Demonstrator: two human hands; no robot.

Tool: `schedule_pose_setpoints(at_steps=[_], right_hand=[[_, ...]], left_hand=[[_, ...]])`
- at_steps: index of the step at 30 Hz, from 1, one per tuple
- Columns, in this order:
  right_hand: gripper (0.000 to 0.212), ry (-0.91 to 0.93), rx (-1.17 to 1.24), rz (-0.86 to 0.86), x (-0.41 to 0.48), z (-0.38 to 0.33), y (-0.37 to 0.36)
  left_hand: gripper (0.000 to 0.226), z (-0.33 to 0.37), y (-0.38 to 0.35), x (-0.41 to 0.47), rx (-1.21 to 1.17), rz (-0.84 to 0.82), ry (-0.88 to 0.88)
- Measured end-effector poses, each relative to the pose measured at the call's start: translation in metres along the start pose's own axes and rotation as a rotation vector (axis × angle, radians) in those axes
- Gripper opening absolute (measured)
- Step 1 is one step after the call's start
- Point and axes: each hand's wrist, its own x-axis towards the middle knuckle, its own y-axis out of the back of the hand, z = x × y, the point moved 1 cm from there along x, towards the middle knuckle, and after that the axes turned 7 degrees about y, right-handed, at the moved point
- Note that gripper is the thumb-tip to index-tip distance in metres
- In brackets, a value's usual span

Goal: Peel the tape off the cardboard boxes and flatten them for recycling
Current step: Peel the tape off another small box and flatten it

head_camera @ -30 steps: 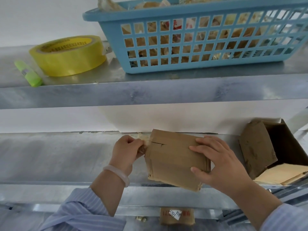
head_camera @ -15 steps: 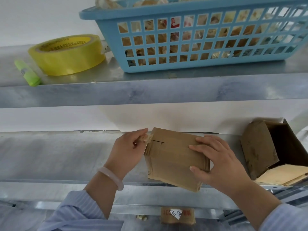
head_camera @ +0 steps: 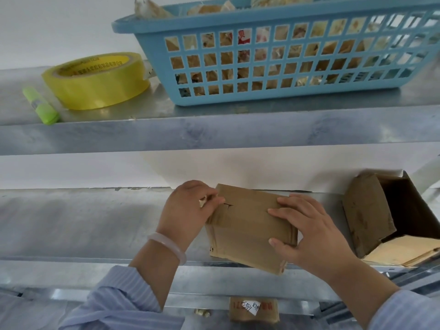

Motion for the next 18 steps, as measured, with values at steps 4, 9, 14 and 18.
schedule_pose_setpoints(at_steps=[4, 9, 14, 18], right_hand=[[0.053, 0.005, -0.002, -0.005, -0.002, 0.000, 0.000], [0.053, -0.009, 0.003, -0.019, 0.000, -0.001, -0.001], [0.054, 0.011, -0.015, -0.018, -0.001, 0.001, -0.002], [0.053, 0.018, -0.012, 0.001, -0.001, 0.002, -0.002]], left_hand=[[0.005, -0.004, 0.001, 0.007, -0.077, -0.075, 0.132], [0.022, -0.003, 0.000, 0.015, -0.048, -0.214, 0.326], [0.009, 0.004, -0.003, 0.018, 0.078, -0.229, 0.255], [0.010, -0.003, -0.006, 0.019, -0.089, -0.191, 0.395]])
